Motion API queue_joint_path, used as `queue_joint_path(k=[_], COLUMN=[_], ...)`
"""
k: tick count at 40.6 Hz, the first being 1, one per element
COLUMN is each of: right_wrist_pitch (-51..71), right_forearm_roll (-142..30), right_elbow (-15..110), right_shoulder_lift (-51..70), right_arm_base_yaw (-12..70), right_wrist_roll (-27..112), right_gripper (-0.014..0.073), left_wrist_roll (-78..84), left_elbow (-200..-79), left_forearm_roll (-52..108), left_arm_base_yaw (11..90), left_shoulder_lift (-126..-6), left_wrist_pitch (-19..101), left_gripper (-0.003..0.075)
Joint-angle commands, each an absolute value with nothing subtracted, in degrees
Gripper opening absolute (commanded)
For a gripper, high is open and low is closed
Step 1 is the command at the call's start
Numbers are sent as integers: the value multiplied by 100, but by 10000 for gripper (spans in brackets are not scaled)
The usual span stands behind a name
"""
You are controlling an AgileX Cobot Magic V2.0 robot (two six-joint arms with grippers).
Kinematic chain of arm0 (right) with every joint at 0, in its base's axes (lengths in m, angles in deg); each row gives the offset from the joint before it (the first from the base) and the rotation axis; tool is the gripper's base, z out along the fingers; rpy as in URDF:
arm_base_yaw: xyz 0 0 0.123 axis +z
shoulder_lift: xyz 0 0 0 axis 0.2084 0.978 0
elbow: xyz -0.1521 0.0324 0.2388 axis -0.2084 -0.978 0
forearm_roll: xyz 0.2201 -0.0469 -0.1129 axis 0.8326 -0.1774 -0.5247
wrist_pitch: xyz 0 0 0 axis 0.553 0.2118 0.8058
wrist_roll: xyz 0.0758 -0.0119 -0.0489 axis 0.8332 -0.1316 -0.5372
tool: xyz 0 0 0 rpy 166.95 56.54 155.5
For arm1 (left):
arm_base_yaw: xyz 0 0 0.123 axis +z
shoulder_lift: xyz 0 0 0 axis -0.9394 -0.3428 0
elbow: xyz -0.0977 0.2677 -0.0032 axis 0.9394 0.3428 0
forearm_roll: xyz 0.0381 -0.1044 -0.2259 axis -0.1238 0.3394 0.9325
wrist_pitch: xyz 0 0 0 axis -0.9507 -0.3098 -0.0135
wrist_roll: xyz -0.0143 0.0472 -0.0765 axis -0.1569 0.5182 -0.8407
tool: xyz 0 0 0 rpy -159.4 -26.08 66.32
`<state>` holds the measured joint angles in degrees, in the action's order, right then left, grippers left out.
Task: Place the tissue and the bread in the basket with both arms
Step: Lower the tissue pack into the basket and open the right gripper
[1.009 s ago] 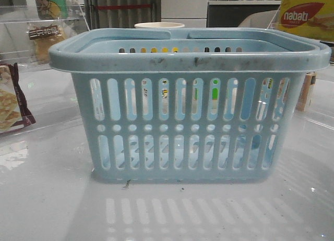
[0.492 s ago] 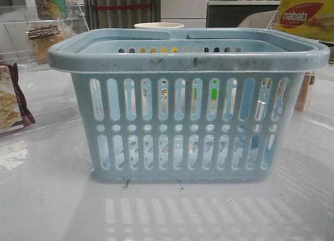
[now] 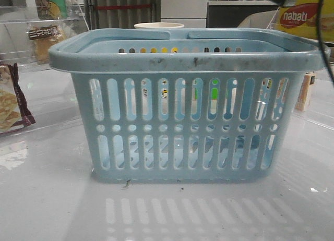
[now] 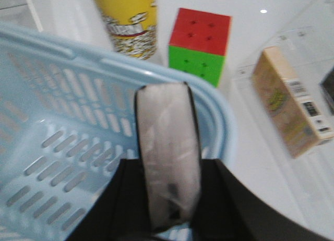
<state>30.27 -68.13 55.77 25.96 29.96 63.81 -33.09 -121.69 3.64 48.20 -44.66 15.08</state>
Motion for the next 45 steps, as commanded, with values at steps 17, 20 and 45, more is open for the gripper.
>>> queue_joint_path(k=[17,20,45], right_wrist_pitch=[1656,1658,2255], right_forearm_roll=[-6362,-6362,-7044], right_elbow=[5564,5569,4341], right_shoulder_lift=[3666,3694,881], right_arm_base_yaw=[4162,4157,4157], right_wrist_roll=[6336,6336,6336], right_gripper=[506,568,571], left_wrist_roll=[-3337,-3337,-3337], left_elbow=[-12324,-12324,-12324], left_forearm_roll=[411,411,411], left_arm_base_yaw=[4776,4776,4776], left_shoulder_lift=[-4506,-4506,-4506], left_wrist_pitch=[1900,1900,1900], left_gripper=[90,90,90])
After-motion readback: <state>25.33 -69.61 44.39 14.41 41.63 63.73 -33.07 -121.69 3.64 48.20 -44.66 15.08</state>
